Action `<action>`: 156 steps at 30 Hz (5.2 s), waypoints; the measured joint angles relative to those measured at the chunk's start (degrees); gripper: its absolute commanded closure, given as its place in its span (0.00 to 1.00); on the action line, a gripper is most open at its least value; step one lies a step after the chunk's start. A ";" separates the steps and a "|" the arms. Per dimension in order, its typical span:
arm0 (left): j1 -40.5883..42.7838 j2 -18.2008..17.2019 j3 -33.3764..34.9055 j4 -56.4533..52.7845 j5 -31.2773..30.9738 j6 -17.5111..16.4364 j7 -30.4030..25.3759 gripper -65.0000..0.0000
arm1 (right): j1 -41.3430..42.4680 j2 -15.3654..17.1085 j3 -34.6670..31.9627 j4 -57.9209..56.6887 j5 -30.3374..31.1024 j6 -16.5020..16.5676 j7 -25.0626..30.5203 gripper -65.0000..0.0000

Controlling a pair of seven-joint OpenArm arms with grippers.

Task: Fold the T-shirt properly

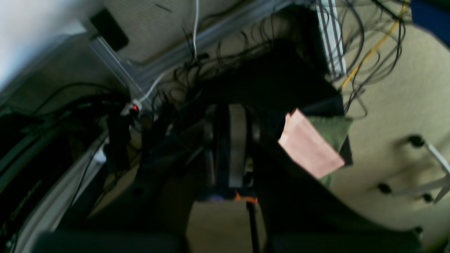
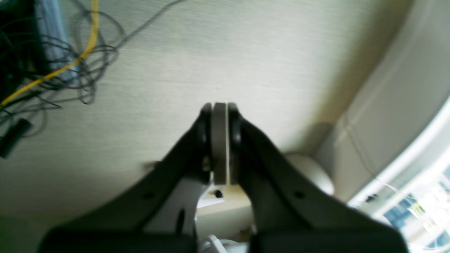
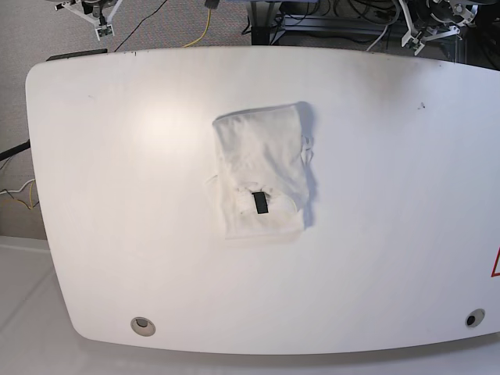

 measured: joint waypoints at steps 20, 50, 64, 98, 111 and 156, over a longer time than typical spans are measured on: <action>0.98 0.00 -0.11 -11.02 1.29 0.00 0.00 0.95 | -0.87 -2.27 0.00 -9.14 -2.47 1.14 4.33 1.00; -1.68 0.00 2.89 -23.76 4.52 0.04 -4.87 0.95 | 5.18 -1.51 0.04 -38.14 -3.54 0.48 17.03 1.00; -9.27 -0.09 7.02 -35.82 4.87 0.17 -11.28 0.95 | 13.68 2.40 -0.02 -53.68 -3.56 -1.31 20.02 1.00; -38.12 4.63 16.33 -95.65 18.82 12.55 -55.84 0.95 | 36.02 7.80 -0.02 -94.95 -10.86 -17.33 41.11 1.00; -41.11 7.26 23.50 -103.06 18.84 24.96 -61.00 0.95 | 38.77 8.81 -0.28 -99.84 -11.04 -21.44 44.24 1.00; -46.14 9.20 24.52 -105.83 18.62 29.49 -61.07 0.95 | 39.93 6.23 0.15 -99.86 -18.71 -27.65 42.38 1.00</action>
